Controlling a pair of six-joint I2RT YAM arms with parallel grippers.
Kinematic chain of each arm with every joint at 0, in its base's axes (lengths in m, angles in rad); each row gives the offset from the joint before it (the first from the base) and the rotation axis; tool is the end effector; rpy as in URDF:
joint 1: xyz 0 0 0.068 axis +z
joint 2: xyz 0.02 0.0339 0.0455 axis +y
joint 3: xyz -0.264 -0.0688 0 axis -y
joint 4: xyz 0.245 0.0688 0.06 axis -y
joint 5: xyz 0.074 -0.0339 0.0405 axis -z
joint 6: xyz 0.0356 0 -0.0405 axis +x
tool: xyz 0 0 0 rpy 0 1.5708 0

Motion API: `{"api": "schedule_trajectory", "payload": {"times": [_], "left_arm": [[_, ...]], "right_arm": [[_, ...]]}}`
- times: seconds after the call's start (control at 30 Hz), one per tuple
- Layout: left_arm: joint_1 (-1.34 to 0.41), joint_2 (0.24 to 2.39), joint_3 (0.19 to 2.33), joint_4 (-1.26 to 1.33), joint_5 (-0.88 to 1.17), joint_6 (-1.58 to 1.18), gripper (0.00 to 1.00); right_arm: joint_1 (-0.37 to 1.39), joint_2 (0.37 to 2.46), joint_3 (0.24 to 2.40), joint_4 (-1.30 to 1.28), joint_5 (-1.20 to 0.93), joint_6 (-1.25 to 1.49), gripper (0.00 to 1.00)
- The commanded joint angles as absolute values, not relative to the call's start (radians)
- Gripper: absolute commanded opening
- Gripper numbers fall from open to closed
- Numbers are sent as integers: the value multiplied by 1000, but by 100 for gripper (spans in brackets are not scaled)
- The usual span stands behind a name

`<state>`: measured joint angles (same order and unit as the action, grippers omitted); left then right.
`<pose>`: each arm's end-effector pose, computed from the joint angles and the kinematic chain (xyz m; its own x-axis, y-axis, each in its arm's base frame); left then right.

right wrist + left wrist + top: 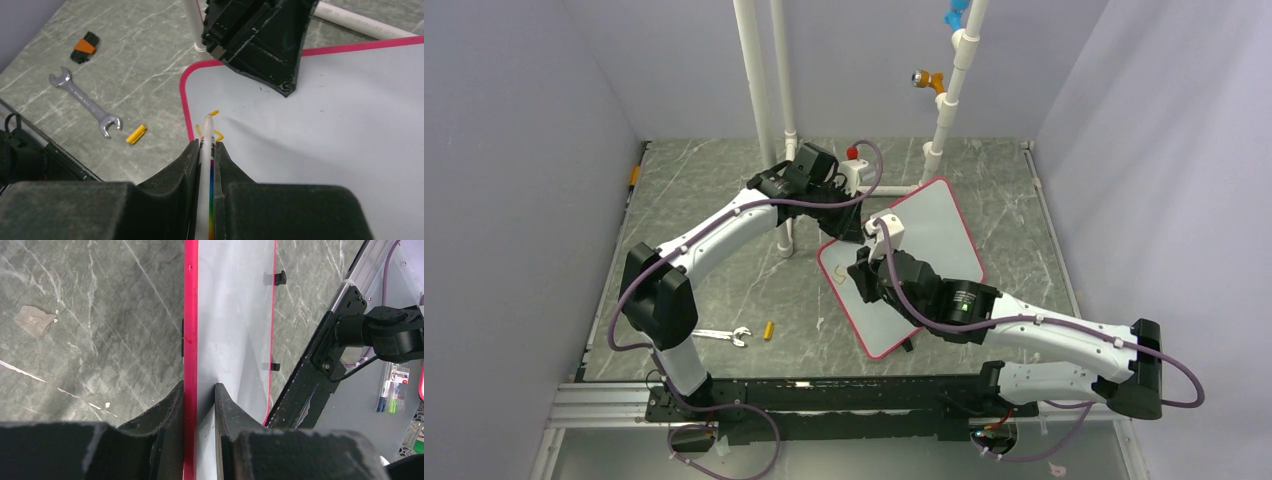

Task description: Write a sentence on the whiteboard

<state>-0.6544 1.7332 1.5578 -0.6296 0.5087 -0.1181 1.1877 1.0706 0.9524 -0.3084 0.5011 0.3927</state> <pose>0.2967 -0.2495 0.3146 -0.6621 0.3783 -0.6469 0.7265 0.5358 -0.4303 0.1054 0.2158 0.3323 -0.3916 -0.0739 -0.9171 -0.5413 0.8245 0.1647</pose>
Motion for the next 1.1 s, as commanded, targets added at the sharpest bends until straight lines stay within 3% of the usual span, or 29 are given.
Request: {"api": "schedule_trajectory", "payload": {"times": [0.0,1.07], "left_arm": [[-660,1693,1565,-604,456,-86,0],[-661,1691,1565,-601,473,-84,0]], "right_arm": [[1173,1077,942,-331,566,417,0],[1045,1094,865,-291,507,442,0]]}}
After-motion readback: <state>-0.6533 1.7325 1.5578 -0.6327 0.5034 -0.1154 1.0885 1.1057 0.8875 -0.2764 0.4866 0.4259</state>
